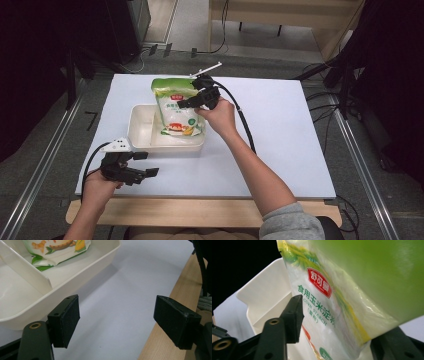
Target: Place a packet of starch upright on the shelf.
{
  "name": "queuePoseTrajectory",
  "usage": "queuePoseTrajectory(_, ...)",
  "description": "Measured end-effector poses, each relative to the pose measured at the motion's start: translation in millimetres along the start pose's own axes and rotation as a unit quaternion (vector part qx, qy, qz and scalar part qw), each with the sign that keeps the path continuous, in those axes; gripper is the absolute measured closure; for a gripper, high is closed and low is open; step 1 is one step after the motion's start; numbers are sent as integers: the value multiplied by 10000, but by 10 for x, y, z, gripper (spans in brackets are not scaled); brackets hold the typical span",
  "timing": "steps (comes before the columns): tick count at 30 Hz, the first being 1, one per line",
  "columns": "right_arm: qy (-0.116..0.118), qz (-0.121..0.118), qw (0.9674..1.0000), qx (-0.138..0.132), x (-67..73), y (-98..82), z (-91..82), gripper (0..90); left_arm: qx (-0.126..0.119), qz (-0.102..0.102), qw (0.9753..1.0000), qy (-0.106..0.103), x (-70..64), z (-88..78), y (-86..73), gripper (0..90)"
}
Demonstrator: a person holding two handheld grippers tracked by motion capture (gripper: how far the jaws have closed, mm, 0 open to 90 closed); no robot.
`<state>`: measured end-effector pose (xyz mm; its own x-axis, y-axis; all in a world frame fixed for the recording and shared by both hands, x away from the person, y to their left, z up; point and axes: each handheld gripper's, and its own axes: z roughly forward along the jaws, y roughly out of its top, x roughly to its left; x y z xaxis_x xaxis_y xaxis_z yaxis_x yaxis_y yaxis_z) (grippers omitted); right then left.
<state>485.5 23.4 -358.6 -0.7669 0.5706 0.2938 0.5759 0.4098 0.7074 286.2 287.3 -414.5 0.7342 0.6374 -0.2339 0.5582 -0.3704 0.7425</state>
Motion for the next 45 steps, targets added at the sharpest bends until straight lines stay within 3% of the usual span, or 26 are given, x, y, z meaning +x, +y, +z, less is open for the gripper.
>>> queuePoseTrajectory(2,-50,-18,10000,31,7,-4,-7,475,2,-3,10000,-4,1,2,0,216)
queuePoseTrajectory(4,-257,-90,9993,237,23,-9,-31,476,1,5,10000,-2,-4,8,0,216)
queuePoseTrajectory(6,-343,-106,9992,187,7,-10,-62,448,12,-5,10000,18,-6,11,1,216)
queuePoseTrajectory(12,-304,31,9995,-40,-107,-9,-191,368,17,-2,10000,27,-5,11,1,216)
queuePoseTrajectory(22,-276,68,9995,-155,-170,-114,-458,367,35,-8,10000,2,-12,19,4,216)
queuePoseTrajectory(37,-306,-18,9993,-202,-192,-622,-800,372,57,7,10000,38,-9,35,14,215)
queuePoseTrajectory(45,-258,-45,9995,-173,-241,-905,-892,369,85,0,9999,61,4,31,15,215)
